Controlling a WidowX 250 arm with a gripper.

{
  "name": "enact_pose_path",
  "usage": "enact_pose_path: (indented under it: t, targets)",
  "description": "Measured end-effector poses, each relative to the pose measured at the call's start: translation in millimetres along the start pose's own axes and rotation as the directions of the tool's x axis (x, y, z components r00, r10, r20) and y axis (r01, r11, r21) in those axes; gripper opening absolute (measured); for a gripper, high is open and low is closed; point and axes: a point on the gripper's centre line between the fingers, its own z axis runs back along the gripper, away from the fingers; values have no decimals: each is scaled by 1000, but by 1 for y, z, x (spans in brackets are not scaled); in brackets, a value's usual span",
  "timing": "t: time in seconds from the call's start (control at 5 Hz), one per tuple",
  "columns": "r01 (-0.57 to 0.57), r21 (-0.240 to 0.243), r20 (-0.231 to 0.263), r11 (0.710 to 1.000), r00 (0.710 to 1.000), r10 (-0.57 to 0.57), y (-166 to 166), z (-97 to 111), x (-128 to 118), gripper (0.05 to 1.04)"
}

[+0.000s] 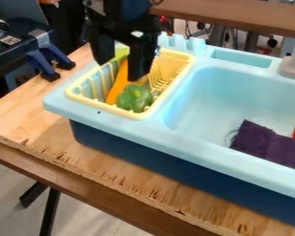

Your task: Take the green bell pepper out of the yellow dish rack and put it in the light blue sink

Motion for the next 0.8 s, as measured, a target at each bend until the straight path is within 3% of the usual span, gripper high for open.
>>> enact_pose_path:
  t: [0.2, 0.4, 0.8]
  targets:
    - [-14, -5, -36, 1000, 999, 14, 2, -10, 4, 1006]
    - [-21, -15, -16, 1000, 1000, 21, -1, -12, 8, 1006]
    - [-36, -17, -60, 999, 998, 35, -10, -27, 11, 1006]
